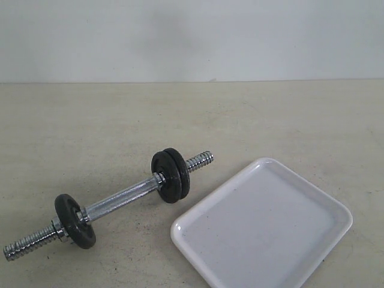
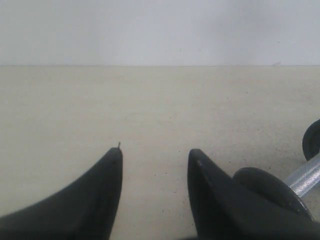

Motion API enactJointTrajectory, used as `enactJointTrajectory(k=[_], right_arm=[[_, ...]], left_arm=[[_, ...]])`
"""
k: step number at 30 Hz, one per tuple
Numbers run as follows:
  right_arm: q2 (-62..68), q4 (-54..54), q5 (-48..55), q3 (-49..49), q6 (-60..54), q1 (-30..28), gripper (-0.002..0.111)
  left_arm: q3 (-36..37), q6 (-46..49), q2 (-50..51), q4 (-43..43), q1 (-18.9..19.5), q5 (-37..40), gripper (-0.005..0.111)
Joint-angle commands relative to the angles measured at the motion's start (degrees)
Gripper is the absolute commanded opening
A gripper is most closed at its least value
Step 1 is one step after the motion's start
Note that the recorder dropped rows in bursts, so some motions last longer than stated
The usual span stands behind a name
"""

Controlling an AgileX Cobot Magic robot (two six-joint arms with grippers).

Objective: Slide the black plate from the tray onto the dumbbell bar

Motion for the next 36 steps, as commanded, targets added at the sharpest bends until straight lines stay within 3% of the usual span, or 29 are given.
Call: enactJointTrajectory(k=[1, 9, 18, 30, 36], right_arm=[[-0.29, -12.88, 3.3, -0.07, 13.95, -0.21, 0.0], [-0.29, -13.82, 6.69, -0.07, 14.62, -0.21, 0.0], [-0.29, -42.55, 7.49, -0.07, 49.02, -0.21, 0.0], [-0.29, -40.2, 7.49, -0.07, 45.08, -0.21, 0.0], [-0.29, -35.85, 7.49, -0.07, 37.58, -0.21, 0.0]], left_arm=[[0.16, 0.0, -0.17, -0.6, 0.2, -0.89, 0.04], [0.16, 0.0, -0.17, -0.6, 0.2, -0.89, 0.04], [0.16, 0.0, -0.17, -0.6, 0.2, -0.89, 0.04], [0.16, 0.0, -0.17, -0.6, 0.2, -0.89, 0.04], [0.16, 0.0, -0.17, -0.6, 0.2, -0.89, 0.04]])
